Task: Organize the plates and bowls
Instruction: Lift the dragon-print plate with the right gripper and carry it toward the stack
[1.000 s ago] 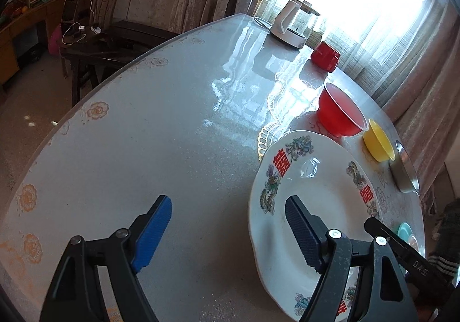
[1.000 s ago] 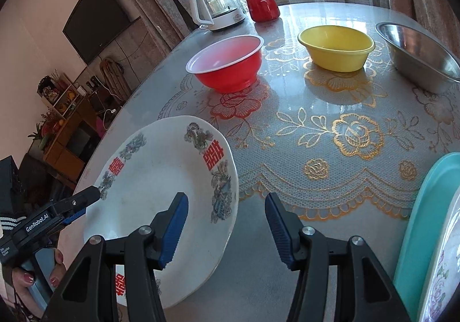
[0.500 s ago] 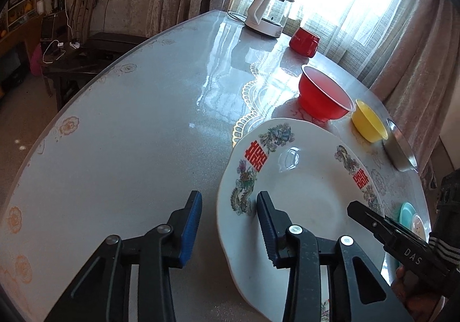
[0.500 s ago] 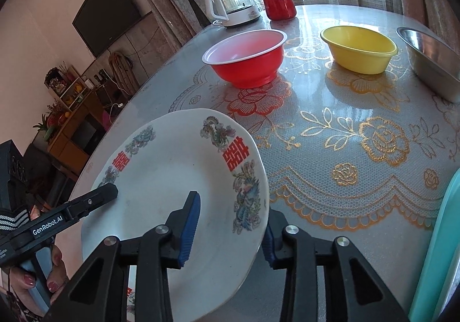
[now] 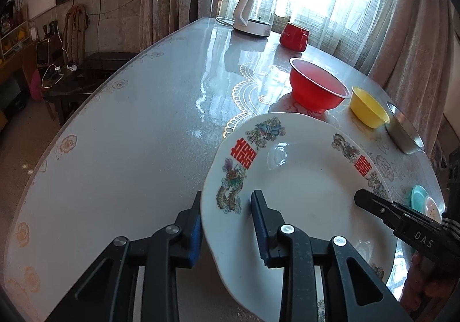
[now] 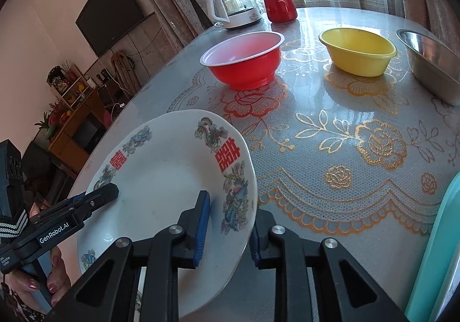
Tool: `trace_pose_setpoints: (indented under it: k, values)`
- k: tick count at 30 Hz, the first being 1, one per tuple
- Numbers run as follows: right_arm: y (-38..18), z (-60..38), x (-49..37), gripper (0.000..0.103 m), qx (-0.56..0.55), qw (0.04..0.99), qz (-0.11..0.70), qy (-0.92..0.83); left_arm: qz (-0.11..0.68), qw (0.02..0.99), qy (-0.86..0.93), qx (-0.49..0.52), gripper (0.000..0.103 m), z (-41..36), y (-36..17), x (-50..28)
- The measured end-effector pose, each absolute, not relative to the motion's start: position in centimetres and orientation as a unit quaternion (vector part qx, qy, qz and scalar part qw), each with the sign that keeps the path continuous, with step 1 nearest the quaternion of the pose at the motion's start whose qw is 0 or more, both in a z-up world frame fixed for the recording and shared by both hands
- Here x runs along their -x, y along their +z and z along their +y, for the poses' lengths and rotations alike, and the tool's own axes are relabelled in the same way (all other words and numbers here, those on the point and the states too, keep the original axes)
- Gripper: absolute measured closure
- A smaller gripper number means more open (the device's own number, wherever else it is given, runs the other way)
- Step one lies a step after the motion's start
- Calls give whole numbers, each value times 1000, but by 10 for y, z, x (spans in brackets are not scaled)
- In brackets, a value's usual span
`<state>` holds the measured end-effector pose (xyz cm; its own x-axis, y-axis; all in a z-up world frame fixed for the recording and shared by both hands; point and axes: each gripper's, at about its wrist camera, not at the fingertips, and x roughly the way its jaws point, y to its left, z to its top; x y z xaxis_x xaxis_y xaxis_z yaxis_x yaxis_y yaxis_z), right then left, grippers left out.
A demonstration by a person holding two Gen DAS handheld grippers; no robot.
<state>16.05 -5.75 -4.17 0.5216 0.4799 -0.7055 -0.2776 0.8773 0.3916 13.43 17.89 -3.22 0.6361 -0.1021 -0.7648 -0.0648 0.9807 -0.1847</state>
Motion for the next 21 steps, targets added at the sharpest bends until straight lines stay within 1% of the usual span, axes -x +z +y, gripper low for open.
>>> trace_pose_setpoints:
  k: [16,19,21]
  values:
    - [-39,-75,-142,81,-130,859,447,214,424,900,-20,96,71,165,-33,-118]
    - [-42,-78,-143,81,-138,857,446,219,421,903,-20,80,70,161,-34,-118]
    - [-42,-76,-144,78,-136,856,446,223,418,906,-19,63,68,157,-35,-117]
